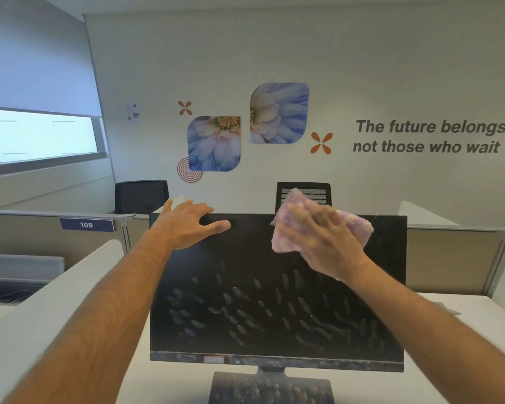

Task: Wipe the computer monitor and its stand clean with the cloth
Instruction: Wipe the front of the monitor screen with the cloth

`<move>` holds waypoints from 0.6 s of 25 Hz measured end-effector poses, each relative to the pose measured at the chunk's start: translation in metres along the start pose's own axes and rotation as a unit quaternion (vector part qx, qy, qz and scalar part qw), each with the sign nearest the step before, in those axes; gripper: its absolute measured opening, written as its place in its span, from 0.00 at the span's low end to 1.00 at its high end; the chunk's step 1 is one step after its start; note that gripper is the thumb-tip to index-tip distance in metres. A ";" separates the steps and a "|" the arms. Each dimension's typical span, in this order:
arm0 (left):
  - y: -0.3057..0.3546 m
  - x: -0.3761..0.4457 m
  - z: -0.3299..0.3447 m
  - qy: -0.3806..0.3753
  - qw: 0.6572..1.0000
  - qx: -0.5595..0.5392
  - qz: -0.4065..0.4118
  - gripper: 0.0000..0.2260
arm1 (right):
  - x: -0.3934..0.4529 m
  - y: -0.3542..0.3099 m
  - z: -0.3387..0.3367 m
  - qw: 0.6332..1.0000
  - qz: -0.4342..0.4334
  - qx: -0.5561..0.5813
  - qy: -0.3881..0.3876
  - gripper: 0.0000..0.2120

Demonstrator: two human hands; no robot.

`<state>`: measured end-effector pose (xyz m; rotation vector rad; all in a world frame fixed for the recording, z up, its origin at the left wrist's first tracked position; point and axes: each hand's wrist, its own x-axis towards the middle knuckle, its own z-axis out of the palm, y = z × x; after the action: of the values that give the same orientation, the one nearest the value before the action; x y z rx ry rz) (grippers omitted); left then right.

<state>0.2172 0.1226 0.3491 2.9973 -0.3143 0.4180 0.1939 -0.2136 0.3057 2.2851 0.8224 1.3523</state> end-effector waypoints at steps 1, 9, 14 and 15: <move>0.001 0.000 0.000 -0.002 1.000 0.000 -0.002 0.61 | 0.000 0.002 -0.003 0.998 0.055 0.011 0.013 0.29; 0.010 -0.002 0.001 0.014 1.000 -0.002 -0.019 0.63 | -0.011 0.016 -0.007 0.998 0.063 0.007 -0.003 0.29; 0.034 -0.002 0.005 0.028 0.999 0.010 -0.011 0.61 | -0.029 0.010 0.003 0.982 -0.182 -0.037 -0.035 0.31; 0.043 -0.001 0.006 0.028 1.000 0.009 -0.007 0.61 | -0.026 0.015 0.002 0.994 -0.105 -0.028 -0.032 0.30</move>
<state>0.2082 0.0806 0.3462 2.9963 -0.2875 0.5047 0.1900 -0.2422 0.2958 2.1197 0.9602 1.1879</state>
